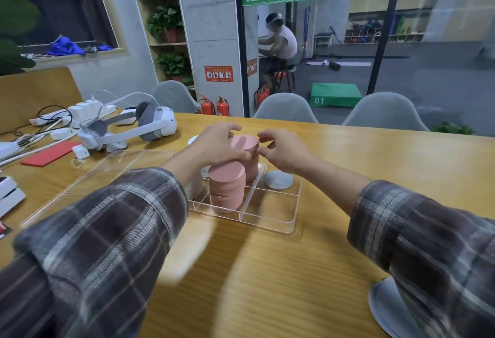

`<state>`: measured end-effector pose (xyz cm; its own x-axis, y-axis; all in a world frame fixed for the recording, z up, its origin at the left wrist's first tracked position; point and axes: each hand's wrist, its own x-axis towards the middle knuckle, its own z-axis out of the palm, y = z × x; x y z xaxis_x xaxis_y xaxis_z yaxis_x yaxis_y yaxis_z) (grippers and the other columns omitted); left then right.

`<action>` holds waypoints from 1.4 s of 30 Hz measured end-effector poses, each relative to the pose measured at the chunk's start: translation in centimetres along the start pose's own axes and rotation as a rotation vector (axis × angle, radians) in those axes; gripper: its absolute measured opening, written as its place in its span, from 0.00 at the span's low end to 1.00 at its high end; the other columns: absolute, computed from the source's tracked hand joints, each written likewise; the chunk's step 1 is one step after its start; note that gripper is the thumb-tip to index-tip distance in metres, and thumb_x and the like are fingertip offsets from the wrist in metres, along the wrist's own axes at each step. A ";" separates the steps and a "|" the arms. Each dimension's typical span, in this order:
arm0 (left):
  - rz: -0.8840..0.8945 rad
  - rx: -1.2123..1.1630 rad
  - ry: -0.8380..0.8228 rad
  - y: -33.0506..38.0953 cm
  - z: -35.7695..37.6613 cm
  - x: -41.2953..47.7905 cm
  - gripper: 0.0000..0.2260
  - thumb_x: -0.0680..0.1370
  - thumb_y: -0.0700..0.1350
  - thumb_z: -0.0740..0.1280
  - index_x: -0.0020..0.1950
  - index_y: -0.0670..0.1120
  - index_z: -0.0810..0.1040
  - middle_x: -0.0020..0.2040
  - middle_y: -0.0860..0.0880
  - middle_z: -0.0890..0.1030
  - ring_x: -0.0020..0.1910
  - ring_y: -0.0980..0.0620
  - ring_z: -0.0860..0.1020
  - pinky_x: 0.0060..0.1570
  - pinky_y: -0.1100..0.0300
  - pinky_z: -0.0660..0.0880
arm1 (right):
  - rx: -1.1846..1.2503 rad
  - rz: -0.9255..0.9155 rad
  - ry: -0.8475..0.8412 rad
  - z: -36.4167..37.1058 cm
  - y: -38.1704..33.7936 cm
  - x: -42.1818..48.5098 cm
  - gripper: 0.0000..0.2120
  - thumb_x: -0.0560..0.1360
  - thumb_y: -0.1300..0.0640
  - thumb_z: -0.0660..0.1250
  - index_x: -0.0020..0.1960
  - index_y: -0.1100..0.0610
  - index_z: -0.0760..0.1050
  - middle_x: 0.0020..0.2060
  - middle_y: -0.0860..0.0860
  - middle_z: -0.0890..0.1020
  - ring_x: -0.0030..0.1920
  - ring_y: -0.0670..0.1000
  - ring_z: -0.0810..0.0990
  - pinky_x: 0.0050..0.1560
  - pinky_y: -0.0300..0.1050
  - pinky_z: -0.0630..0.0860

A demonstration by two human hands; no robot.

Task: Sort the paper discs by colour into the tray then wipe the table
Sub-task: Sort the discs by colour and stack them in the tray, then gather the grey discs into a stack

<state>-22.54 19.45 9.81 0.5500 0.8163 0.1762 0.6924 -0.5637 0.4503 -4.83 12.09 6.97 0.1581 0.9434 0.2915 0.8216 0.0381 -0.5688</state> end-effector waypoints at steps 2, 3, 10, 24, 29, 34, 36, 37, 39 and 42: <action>0.042 0.012 0.036 0.7 -0.4 -0.5 0.36 0.72 0.55 0.80 0.77 0.49 0.72 0.72 0.45 0.77 0.71 0.46 0.74 0.68 0.51 0.72 | -0.001 -0.005 0.002 -0.7 0.1 -0.8 0.20 0.81 0.55 0.69 0.72 0.56 0.75 0.64 0.50 0.82 0.59 0.50 0.80 0.59 0.41 0.72; 0.072 0.019 0.065 1.1 -0.6 -0.8 0.34 0.73 0.55 0.79 0.76 0.49 0.73 0.72 0.46 0.77 0.71 0.47 0.74 0.67 0.52 0.71 | -0.004 -0.009 0.005 -1.2 0.2 -1.3 0.20 0.81 0.54 0.69 0.71 0.55 0.75 0.63 0.50 0.82 0.58 0.49 0.80 0.57 0.39 0.72; 0.282 -0.016 0.122 6.6 0.6 -4.0 0.21 0.75 0.53 0.78 0.67 0.51 0.81 0.64 0.50 0.81 0.63 0.52 0.77 0.60 0.56 0.74 | -0.054 -0.016 0.022 -6.3 1.4 -8.6 0.14 0.81 0.54 0.69 0.65 0.55 0.80 0.56 0.48 0.84 0.54 0.47 0.80 0.54 0.40 0.73; 0.403 0.012 -0.272 17.7 12.7 -9.3 0.21 0.73 0.62 0.76 0.62 0.54 0.83 0.57 0.55 0.84 0.50 0.57 0.80 0.53 0.57 0.77 | -0.130 0.172 0.102 -12.6 9.8 -26.4 0.08 0.80 0.57 0.69 0.58 0.54 0.83 0.48 0.46 0.85 0.47 0.46 0.82 0.50 0.40 0.75; 0.301 0.061 -0.212 17.0 15.7 -10.5 0.34 0.67 0.69 0.77 0.66 0.51 0.82 0.56 0.51 0.80 0.54 0.51 0.77 0.53 0.57 0.72 | -0.116 0.141 0.186 -12.2 11.0 -28.8 0.09 0.80 0.58 0.69 0.59 0.54 0.82 0.49 0.46 0.84 0.48 0.44 0.81 0.52 0.39 0.75; 0.353 -0.082 -0.120 15.9 16.5 -11.0 0.32 0.63 0.70 0.79 0.60 0.54 0.84 0.52 0.57 0.78 0.49 0.56 0.76 0.51 0.57 0.74 | -0.085 0.087 0.242 -11.8 11.8 -28.7 0.09 0.79 0.58 0.70 0.59 0.55 0.82 0.45 0.45 0.84 0.45 0.45 0.81 0.52 0.42 0.76; 0.421 -0.117 -0.086 15.9 16.4 -11.2 0.33 0.63 0.69 0.79 0.63 0.55 0.82 0.54 0.58 0.77 0.50 0.58 0.77 0.51 0.62 0.73 | -0.078 0.078 0.260 -11.8 11.8 -28.4 0.09 0.79 0.57 0.70 0.59 0.54 0.82 0.44 0.44 0.83 0.44 0.45 0.80 0.51 0.40 0.75; 0.461 -0.137 -0.056 16.1 16.4 -11.3 0.33 0.63 0.68 0.80 0.63 0.55 0.82 0.55 0.58 0.77 0.49 0.59 0.78 0.50 0.68 0.72 | -0.075 0.077 0.274 -11.8 11.9 -28.2 0.09 0.80 0.56 0.70 0.58 0.54 0.82 0.43 0.44 0.83 0.44 0.44 0.80 0.50 0.39 0.75; 0.525 -0.190 0.001 16.5 16.6 -11.5 0.31 0.64 0.64 0.81 0.64 0.55 0.82 0.54 0.58 0.78 0.48 0.60 0.78 0.48 0.73 0.70 | -0.049 0.096 0.297 -11.7 11.9 -28.2 0.09 0.80 0.52 0.70 0.58 0.54 0.83 0.42 0.43 0.83 0.42 0.43 0.80 0.47 0.35 0.74; 0.575 -0.265 0.075 17.5 16.9 -12.2 0.29 0.65 0.61 0.83 0.63 0.54 0.83 0.52 0.58 0.78 0.46 0.59 0.78 0.44 0.70 0.72 | 0.018 0.137 0.278 -11.4 11.8 -28.3 0.12 0.81 0.46 0.68 0.54 0.53 0.85 0.39 0.45 0.85 0.41 0.44 0.82 0.45 0.38 0.76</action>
<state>-9.20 -2.47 0.73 0.7586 0.4048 0.5106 0.1520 -0.8719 0.4655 6.66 -17.88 0.79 0.4129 0.8140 0.4086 0.7725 -0.0754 -0.6306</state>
